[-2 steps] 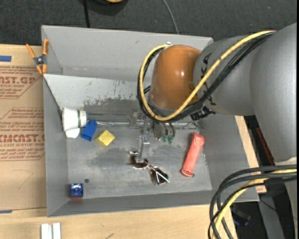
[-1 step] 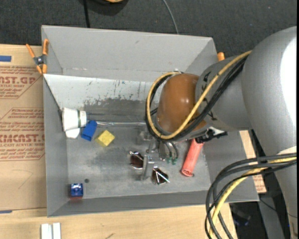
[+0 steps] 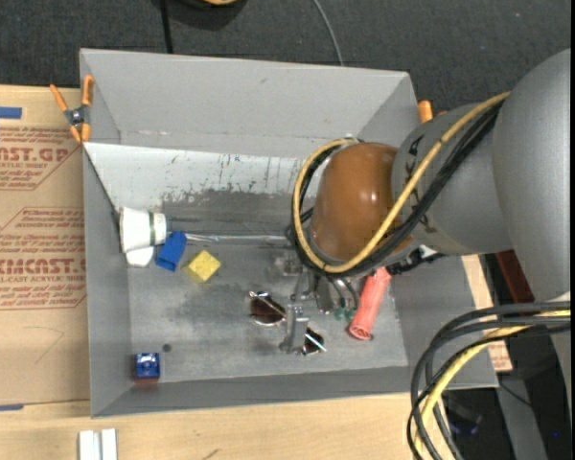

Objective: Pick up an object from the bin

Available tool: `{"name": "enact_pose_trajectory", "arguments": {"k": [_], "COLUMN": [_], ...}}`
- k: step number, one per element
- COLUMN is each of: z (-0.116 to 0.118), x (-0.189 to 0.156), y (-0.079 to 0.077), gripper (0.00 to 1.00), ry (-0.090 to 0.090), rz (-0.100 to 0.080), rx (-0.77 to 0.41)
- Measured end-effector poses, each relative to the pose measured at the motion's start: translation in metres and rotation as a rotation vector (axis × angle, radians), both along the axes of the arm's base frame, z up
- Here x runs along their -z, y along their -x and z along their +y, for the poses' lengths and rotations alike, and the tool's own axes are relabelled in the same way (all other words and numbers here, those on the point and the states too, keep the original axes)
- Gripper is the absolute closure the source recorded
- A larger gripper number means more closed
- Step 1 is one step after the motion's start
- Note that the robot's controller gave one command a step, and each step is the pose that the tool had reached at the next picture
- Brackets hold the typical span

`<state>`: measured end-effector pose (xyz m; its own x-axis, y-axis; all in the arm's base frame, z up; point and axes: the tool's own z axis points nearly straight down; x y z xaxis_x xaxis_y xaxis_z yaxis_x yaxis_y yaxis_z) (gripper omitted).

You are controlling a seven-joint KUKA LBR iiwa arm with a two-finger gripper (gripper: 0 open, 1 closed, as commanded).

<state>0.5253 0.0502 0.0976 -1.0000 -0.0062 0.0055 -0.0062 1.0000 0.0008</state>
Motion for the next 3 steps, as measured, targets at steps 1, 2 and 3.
{"name": "enact_pose_trajectory", "arguments": {"k": [1, 2, 3], "z": [0.009, 0.009, 0.005], "x": [-0.001, 0.017, 0.028], "y": [0.028, 0.021, 0.021], "gripper": [0.0, 0.0, 1.0], "ry": [-0.002, -0.001, -0.001], "rz": [-0.001, -0.001, -0.001], "rx": [-0.031, 0.21, 0.172]}}
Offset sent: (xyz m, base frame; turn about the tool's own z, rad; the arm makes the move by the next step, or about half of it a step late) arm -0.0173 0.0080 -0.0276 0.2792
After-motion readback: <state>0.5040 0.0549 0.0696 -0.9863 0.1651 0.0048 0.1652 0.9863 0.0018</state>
